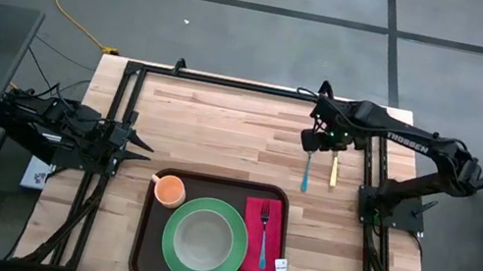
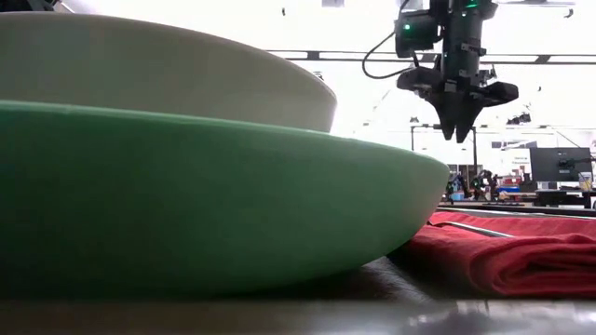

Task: Set up tray
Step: Put the blue spoon on the red napkin

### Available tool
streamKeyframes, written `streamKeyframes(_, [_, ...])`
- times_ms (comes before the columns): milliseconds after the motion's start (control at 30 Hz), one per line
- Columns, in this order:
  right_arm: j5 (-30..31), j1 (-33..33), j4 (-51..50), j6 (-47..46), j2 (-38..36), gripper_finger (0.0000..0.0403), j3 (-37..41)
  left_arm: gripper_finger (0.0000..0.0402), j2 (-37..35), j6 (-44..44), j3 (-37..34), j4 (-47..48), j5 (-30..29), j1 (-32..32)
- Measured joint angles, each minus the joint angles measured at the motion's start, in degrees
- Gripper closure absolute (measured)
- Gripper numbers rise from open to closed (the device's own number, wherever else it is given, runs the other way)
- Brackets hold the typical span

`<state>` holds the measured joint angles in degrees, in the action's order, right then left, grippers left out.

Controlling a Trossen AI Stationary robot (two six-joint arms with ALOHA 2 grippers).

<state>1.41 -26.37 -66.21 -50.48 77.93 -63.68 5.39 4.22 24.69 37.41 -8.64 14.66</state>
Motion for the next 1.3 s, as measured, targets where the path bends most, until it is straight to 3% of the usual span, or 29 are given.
streamKeyframes(667, [-1.03,-0.24,3.41,-0.56,0.28,0.0329,0.0,0.0266,-0.02,-0.01,0.0,-0.02,0.02,0.0])
streamKeyframes(900, [-3.28,-0.22,3.42,-0.24,3.76,0.0329,0.0,0.0266,0.0,0.01,0.0,-0.02,0.02,0.0])
streamKeyframes(1300, [-0.88,0.09,4.29,-0.21,7.91,0.033,0.46,0.0266,0.0,0.0,0.0,0.0,0.04,0.0])
